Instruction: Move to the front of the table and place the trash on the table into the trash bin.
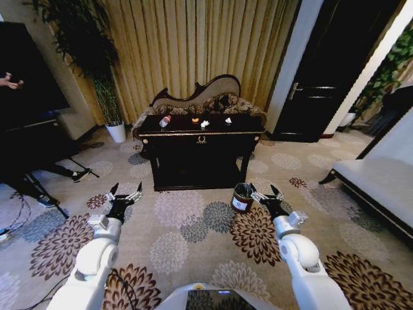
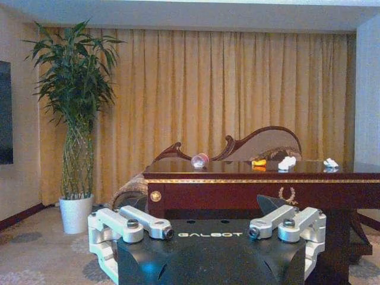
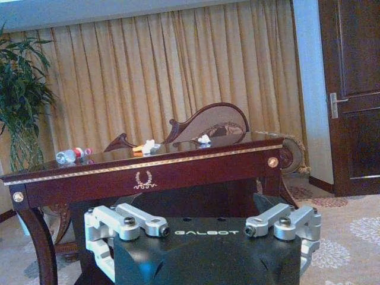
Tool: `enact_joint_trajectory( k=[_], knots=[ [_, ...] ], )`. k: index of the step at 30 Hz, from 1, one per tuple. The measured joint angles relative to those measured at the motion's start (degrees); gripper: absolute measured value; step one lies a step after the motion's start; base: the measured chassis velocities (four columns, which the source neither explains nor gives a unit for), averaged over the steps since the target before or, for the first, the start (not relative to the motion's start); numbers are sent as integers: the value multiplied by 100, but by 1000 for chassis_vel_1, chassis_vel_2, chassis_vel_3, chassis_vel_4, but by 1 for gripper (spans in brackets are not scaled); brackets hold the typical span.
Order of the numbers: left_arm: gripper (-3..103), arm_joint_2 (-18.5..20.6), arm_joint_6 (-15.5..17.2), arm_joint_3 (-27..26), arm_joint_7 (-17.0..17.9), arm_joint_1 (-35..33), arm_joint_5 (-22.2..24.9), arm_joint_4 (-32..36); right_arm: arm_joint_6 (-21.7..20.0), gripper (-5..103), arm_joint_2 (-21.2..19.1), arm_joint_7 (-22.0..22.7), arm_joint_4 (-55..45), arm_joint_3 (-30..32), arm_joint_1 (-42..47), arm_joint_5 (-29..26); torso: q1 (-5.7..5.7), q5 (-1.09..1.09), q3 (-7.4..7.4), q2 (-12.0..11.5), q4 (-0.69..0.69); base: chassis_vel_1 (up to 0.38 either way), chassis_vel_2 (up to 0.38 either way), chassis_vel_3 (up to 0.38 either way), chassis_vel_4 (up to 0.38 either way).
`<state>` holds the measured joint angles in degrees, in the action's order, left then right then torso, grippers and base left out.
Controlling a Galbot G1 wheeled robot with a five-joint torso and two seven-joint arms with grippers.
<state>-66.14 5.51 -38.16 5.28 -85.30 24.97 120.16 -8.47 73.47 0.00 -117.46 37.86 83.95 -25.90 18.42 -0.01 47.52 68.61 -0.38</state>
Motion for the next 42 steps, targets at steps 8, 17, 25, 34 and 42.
enact_joint_trajectory(
  k=[8, 17, 25, 34, 42],
  knots=[
    [100, -28, -1, 15, -3, 13, -6, -21, -17, 100, 3, 0, 23, -14, -12, 3, 0, 0, 0, 0, 0, 0, 0, 0, 0],
    [100, -71, -14, -16, -16, -16, -21, 3, 50, 100, 46, 0, 121, -34, 5, 54, 0, 0, 0, 0, 1, 0, 0, 0, 0],
    [100, -94, -20, 0, -31, -25, -48, -4, 133, 100, 104, 0, 160, -49, 32, 106, -1, 0, -1, 1, 0, -106, 108, 95, -100],
    [100, -113, -23, -1, -36, -42, -66, -8, 173, 100, 108, 0, 173, -45, 33, 109, 3, -1, 1, -1, 0, -152, 159, 157, -165],
    [100, -122, -25, 0, -45, -61, -79, 8, 203, 100, 133, 0, 196, -51, 46, 120, -2, 0, -1, 1, 0, -95, 103, 107, -105]
  ],
)
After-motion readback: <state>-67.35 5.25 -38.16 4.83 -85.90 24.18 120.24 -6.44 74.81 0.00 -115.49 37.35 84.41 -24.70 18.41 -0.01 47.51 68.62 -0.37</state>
